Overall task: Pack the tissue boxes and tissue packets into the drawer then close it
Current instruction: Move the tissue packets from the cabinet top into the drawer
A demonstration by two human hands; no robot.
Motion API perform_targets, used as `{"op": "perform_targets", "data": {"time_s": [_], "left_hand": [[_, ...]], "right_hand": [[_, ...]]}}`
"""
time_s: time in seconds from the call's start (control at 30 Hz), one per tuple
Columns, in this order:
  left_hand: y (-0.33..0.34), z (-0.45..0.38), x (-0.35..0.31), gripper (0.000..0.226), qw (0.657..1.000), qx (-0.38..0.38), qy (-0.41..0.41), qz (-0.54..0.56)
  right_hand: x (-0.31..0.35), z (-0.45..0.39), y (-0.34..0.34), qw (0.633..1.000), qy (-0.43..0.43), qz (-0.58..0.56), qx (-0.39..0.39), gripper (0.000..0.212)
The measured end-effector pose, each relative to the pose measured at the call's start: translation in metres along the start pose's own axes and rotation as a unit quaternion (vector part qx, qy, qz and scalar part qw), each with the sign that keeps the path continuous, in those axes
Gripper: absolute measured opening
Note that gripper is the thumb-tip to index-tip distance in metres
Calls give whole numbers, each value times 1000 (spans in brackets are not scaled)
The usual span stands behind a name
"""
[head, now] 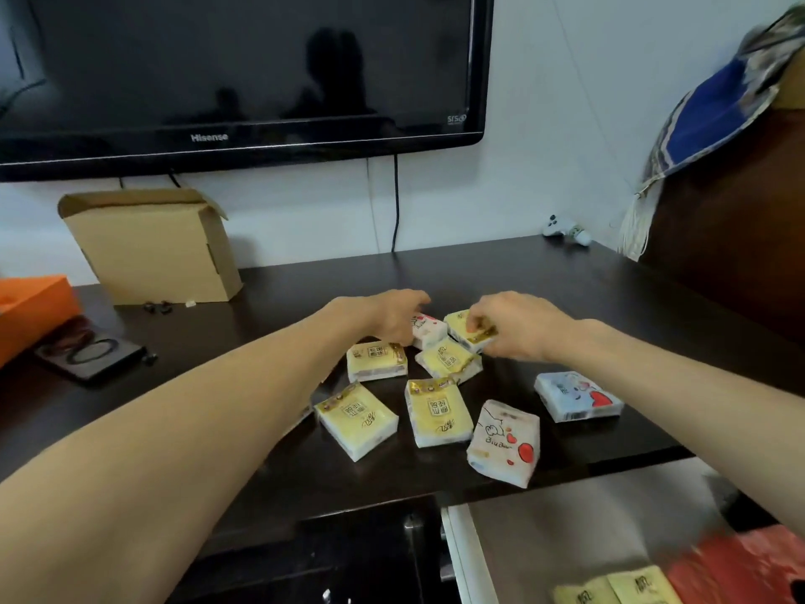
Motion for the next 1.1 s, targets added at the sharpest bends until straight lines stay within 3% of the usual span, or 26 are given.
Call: {"op": "perform_targets", "data": {"time_s": [0.2, 0.37, 0.47, 0.53, 0.67, 0.77, 0.93, 1.1], "left_hand": [[-7, -15, 16, 72, 995, -47, -57, -61], [-8, -18, 15, 79, 982, -93, -112, -119], [-14, -17, 19, 57, 985, -120, -92, -88], [-14, -18, 21, 48, 994, -99, -45, -29], [3, -21, 23, 87, 996, 25, 13, 80], [7, -27, 29, 89, 997, 44, 12, 69], [-11, -28, 22, 81, 999, -48, -4, 13], [-40, 3, -2, 76, 984, -179, -4, -8]], "right_hand": [[-10, -9, -1, 999, -23, -25, 0, 33], [-19, -27, 5, 994, -13, -99, 49, 36], [-22, -33, 9, 988, 11, -131, 77, 37], [-23, -36, 9, 989, 15, -130, 75, 38], [-22, -36, 7, 991, 8, -122, 57, 39], [-23, -30, 7, 991, 4, -119, 56, 42], [-25, -14, -3, 992, 13, -122, -20, 47], [-28, 20, -18, 981, 35, -159, -111, 81]]}}
Point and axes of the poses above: each hand's wrist, its own z-axis away from the middle knuckle, its own y-axis out of the palm, x = y × z, the point moved 7 cm from there along -z, towards the middle knuckle, and after that the axes turned 2 degrees about x, right-handed, at the moved point
